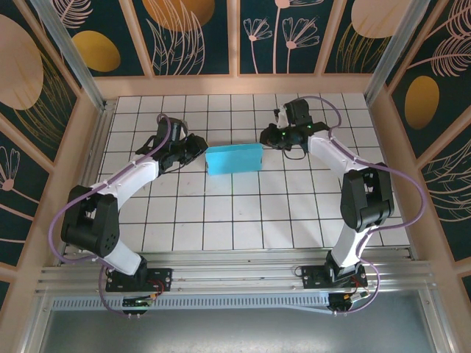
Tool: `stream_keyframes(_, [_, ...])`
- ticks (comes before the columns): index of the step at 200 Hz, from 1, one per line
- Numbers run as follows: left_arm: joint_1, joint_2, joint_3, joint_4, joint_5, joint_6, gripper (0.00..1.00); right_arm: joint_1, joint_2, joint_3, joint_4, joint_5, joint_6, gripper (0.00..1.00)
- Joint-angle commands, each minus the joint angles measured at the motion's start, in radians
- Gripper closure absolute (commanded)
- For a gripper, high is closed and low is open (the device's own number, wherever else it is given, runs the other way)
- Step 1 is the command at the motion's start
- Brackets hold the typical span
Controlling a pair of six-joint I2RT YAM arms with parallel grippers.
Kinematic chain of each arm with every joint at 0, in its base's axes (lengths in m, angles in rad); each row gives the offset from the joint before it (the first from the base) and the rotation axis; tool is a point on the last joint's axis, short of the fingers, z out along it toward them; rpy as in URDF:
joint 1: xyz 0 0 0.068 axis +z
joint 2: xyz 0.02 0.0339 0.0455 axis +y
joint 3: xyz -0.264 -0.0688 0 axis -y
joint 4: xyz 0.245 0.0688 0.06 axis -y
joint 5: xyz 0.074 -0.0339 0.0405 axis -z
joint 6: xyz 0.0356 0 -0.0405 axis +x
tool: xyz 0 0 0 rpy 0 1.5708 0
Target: Fold the paper box
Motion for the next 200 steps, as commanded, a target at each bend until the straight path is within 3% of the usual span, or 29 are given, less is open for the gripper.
stream_keyframes(1, [-0.003,0.009,-0.024,-0.012,0.001,0.018,0.83,0.016,-0.027,-0.055,-0.019,0.02,-0.021,0.88])
stream_keyframes(37, [-0.005,0.001,-0.062,-0.012,-0.011,0.026,0.85,0.018,-0.039,-0.086,-0.02,0.052,-0.039,0.86])
stream_keyframes(80, [-0.005,-0.016,-0.069,-0.019,-0.013,0.035,0.87,0.016,-0.05,0.014,-0.064,0.045,-0.057,0.8])
stream_keyframes(123, [-0.005,-0.048,-0.023,-0.039,-0.047,0.038,0.64,0.014,-0.072,0.085,-0.083,0.075,-0.059,0.69])
stream_keyframes(153, [-0.005,-0.08,-0.021,-0.035,-0.065,0.028,0.6,-0.003,-0.086,0.05,-0.061,0.098,-0.056,0.6])
stream_keyframes(200, [-0.005,-0.066,-0.043,0.013,-0.034,0.003,0.52,-0.014,-0.024,0.062,-0.048,0.019,-0.078,0.51])
